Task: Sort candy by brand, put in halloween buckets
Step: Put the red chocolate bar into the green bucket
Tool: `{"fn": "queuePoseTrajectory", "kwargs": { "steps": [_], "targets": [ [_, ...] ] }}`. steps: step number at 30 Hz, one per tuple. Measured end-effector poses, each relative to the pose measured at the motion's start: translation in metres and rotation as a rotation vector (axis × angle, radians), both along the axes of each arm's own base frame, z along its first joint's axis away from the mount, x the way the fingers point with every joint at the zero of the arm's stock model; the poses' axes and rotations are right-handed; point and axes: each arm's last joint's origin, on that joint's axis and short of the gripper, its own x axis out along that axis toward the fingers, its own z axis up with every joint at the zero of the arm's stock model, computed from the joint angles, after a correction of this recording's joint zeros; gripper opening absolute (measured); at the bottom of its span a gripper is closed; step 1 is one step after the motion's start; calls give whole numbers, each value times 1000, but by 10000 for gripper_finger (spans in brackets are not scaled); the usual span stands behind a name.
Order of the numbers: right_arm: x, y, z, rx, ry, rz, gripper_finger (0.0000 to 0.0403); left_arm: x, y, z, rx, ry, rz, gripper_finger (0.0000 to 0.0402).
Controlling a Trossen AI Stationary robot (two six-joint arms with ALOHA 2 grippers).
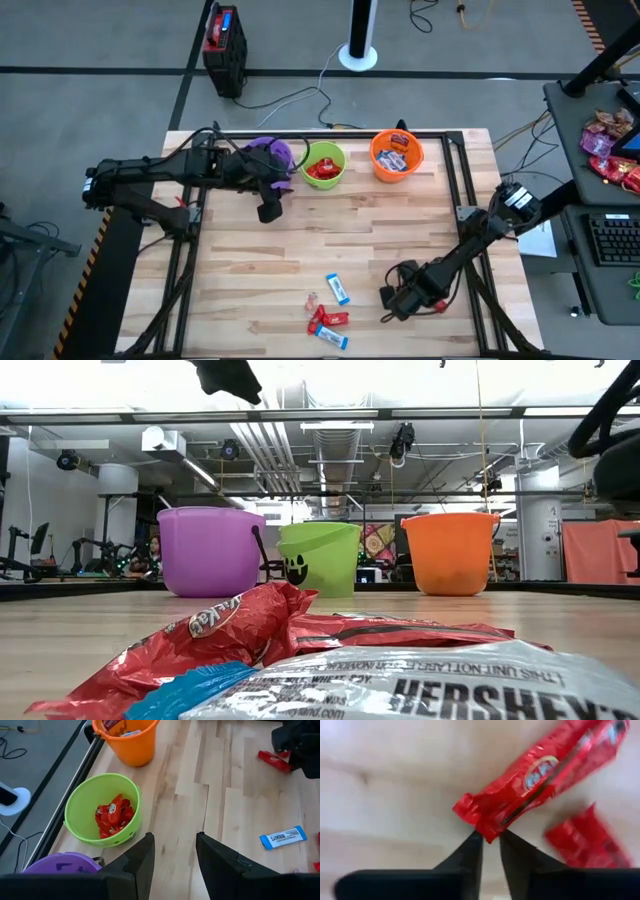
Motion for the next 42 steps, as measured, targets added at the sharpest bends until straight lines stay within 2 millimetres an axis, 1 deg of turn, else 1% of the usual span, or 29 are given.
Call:
{"fn": "queuePoseTrajectory", "kwargs": {
  "steps": [2, 4, 6, 8, 10, 12, 14, 17, 21, 25, 28, 30, 32, 34, 40, 42],
  "targets": [
    [-2, -2, 4, 3, 8, 0, 39, 0, 0, 0, -3, -1, 3, 130],
    [-2, -1, 14, 49, 19, -39, 18, 0, 0, 0, -5, -2, 4, 130],
    [-5, -1, 25, 100, 50, -82, 16, 0, 0, 0, -6, -2, 4, 130],
    [-10, -4, 33, 112, 70, -134, 27, 0, 0, 0, -7, -3, 3, 130],
    [-14, -8, 41, 99, 73, -187, 48, 0, 0, 0, -7, -4, 3, 130],
    [-20, -14, 48, 53, 79, -223, 77, 0, 0, 0, -7, -5, 2, 130],
    [-23, -21, 50, 0, 73, -246, 109, 0, 0, 0, -4, -8, 0, 130],
    [-25, -32, 45, -47, 106, -274, 157, 1, 0, 1, 4, -10, -8, 130],
    [-22, -41, 27, -64, 68, -296, 207, 1, 0, 1, 6, -14, -10, 130],
    [-21, -45, 10, -46, 38, -314, 235, 1, 0, 1, 7, -16, -10, 130],
    [-19, -44, 1, -53, 42, -324, 240, 1, 0, 1, 7, -16, -10, 130],
    [-17, -44, -2, -54, 39, -320, 232, 1, 0, 1, 7, -16, -10, 130],
    [-15, -44, -3, -53, 35, -319, 212, 1, 0, 1, 7, -16, -10, 130],
    [-14, -44, -3, -59, 21, -316, 182, 1, 0, 1, 7, -17, -9, 130],
    [-13, -44, -3, -62, 0, -290, 75, 1, 0, 2, 17, -18, -1, 130],
    [-12, -44, -1, -59, -20, -281, 52, 1, 0, 1, 18, -17, -3, 130]
  ]
}}
